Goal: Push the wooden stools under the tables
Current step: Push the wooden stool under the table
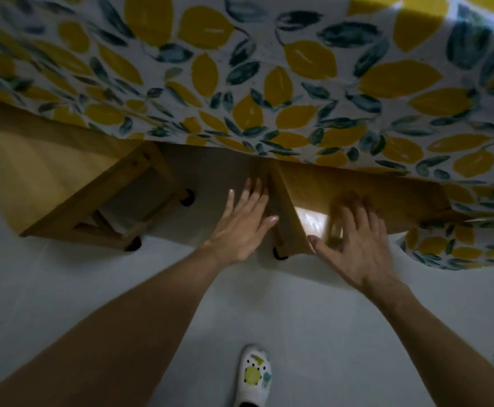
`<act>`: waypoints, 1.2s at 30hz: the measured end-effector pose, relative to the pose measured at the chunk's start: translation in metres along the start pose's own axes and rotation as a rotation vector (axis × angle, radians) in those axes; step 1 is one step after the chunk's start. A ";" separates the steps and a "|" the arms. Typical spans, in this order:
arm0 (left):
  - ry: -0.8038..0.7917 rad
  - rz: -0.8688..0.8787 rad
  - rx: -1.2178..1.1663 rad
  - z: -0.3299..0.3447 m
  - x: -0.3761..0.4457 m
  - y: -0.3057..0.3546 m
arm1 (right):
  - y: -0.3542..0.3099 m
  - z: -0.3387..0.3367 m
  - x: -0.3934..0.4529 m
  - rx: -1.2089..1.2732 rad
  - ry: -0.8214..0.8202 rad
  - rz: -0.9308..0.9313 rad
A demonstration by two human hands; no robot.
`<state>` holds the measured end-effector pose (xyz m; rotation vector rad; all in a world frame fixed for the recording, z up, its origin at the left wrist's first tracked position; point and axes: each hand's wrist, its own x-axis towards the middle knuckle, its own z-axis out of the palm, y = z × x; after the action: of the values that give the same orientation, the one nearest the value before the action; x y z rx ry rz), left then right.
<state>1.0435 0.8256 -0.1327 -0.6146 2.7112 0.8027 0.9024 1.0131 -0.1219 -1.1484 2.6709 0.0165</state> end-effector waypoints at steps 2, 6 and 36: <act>0.108 -0.005 0.035 -0.010 -0.018 -0.034 | -0.037 0.005 -0.001 0.048 0.048 -0.018; 0.218 0.002 0.051 -0.044 -0.059 -0.121 | -0.145 0.019 0.000 0.195 0.112 -0.012; 0.164 0.081 0.498 -0.190 -0.151 -0.535 | -0.583 0.107 0.045 -0.045 0.252 -0.186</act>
<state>1.4013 0.3611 -0.1712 -0.4709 2.9336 0.0741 1.3132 0.5884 -0.1878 -1.5004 2.7753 -0.1078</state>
